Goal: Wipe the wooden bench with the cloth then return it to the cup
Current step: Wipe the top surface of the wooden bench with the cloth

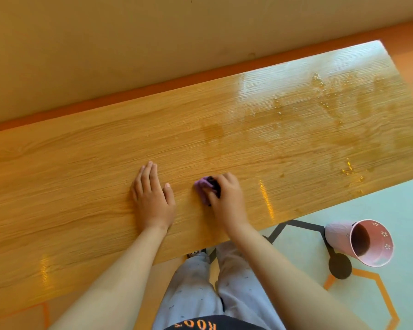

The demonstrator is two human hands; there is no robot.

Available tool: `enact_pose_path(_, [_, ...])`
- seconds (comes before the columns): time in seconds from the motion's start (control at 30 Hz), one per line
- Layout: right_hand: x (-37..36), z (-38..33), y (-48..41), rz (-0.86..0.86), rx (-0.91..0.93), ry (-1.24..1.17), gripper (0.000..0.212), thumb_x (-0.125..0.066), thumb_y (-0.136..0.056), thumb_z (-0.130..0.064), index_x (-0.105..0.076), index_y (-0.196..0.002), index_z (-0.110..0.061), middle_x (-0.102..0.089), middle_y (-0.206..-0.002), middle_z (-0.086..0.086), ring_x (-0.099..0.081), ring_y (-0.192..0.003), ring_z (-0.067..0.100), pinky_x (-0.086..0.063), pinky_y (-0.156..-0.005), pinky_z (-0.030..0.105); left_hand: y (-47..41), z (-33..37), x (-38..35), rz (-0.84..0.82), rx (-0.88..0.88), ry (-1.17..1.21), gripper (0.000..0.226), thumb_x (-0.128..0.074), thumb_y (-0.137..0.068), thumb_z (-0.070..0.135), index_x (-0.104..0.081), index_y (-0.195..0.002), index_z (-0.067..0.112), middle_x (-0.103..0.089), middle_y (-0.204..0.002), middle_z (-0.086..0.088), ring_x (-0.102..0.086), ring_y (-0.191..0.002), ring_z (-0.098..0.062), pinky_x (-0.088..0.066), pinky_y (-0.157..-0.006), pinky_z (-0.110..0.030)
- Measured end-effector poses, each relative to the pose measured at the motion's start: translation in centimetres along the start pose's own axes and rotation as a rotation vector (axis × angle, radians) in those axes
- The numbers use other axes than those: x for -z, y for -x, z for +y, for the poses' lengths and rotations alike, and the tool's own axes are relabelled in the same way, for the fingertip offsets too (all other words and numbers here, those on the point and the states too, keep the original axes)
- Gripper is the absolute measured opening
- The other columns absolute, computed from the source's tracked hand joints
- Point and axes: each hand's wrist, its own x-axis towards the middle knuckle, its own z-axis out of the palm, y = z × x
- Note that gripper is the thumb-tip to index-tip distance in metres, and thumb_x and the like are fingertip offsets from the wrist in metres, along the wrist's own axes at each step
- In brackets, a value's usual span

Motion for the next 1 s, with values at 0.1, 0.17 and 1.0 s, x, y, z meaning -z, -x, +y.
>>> enact_pose_path(0.1, [-1.1,-0.9,-0.7,-0.069,0.107,0.013,0.016,-0.062,-0.087,-0.019,-0.065,-0.098,-0.007,-0.054,-0.092,0.004,-0.049,-0.093,0.018,-0.043,-0.078,0.028,0.0,0.0,0.0,0.010,0.001,-0.002,0.057,-0.039,-0.088,0.026,-0.042,-0.140,0.004,-0.042,-0.148,-0.011,-0.033,-0.137,-0.028,-0.022,-0.112,-0.044])
enact_pose_path(0.17, [0.8,0.5,-2.0,-0.001,0.063,0.007,0.013,-0.062,-0.086,-0.016,-0.065,-0.096,-0.008,-0.052,-0.092,0.000,-0.049,-0.090,0.016,-0.040,-0.077,0.024,-0.1,0.0,0.0,0.008,0.008,0.008,0.057,-0.040,-0.088,0.025,-0.042,-0.141,0.005,-0.041,-0.149,-0.010,-0.032,-0.138,-0.027,-0.021,-0.113,-0.043])
enact_pose_path(1.0, [8.9,5.9,-12.6,0.283,-0.232,0.003,0.020,-0.067,-0.083,-0.016,-0.058,-0.096,-0.003,-0.058,-0.098,0.015,-0.055,-0.089,0.025,-0.029,-0.069,0.013,-0.1,0.4,0.3,-0.030,0.049,-0.007,0.058,-0.041,-0.086,0.027,-0.045,-0.140,0.006,-0.044,-0.146,-0.009,-0.035,-0.136,-0.027,-0.024,-0.112,-0.043])
